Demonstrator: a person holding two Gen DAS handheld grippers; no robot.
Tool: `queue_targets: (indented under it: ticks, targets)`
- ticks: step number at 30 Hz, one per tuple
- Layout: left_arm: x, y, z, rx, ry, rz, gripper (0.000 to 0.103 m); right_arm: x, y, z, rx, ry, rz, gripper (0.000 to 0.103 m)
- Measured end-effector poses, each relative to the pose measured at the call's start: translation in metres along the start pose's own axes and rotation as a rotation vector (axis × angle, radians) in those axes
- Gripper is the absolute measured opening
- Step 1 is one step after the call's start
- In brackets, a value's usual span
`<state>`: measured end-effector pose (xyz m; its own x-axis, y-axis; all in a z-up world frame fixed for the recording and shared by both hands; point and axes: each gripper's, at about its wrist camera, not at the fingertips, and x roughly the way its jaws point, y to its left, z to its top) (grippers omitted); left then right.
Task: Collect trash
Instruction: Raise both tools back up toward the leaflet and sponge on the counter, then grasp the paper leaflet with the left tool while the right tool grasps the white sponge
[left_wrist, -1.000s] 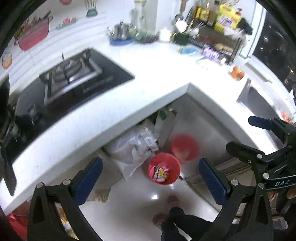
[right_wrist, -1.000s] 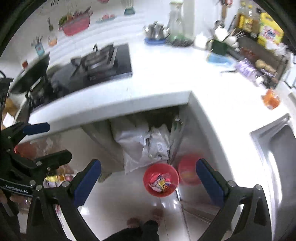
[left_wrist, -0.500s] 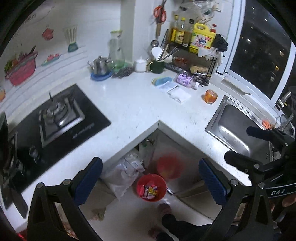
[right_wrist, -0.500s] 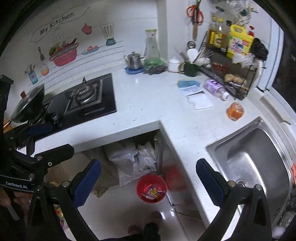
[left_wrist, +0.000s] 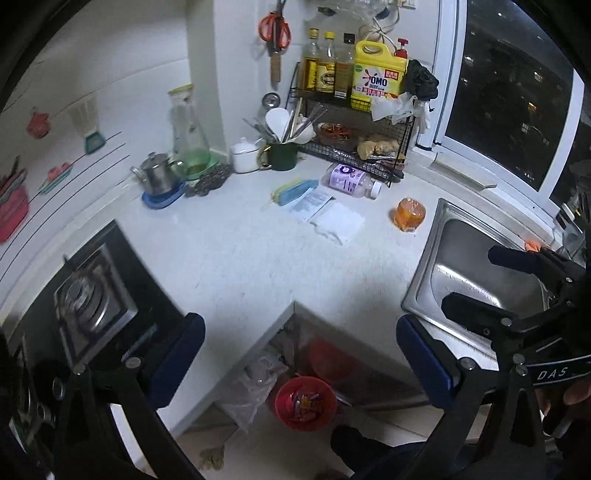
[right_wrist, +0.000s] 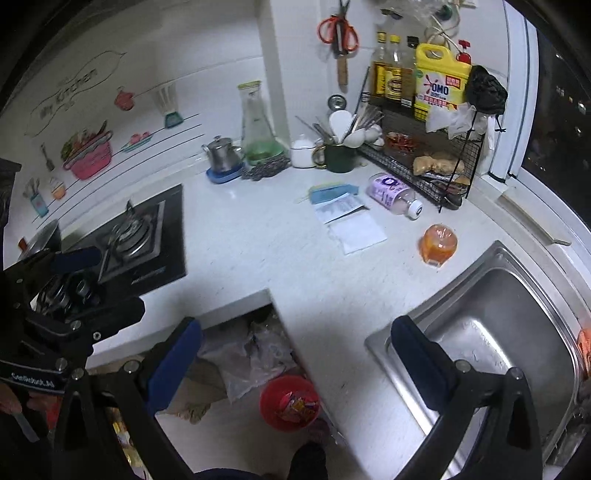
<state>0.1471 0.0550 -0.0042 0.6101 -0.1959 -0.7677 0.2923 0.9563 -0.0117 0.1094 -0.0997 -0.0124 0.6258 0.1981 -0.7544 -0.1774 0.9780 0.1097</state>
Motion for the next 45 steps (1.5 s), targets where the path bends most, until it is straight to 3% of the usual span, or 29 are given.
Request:
queue_targets:
  ticks: [9,19,33,45]
  targets:
    - [0.070,-0.001,0.065,0.008,0.042,-0.008,0.103,0.047,-0.044,0.047,0.031,0.034,0.007,0.102]
    - [0.165,0.014,0.106,-0.011,0.142,0.012,0.103,0.129,-0.079,0.086,-0.008,0.135,0.045,0.102]
    - [0.273,0.037,0.115,-0.044,0.280,0.010,0.103,0.244,-0.101,0.099,-0.141,0.294,0.069,0.102]
    - [0.297,0.044,0.111,-0.021,0.327,0.030,0.103,0.285,-0.098,0.092,-0.230,0.344,0.111,0.102]
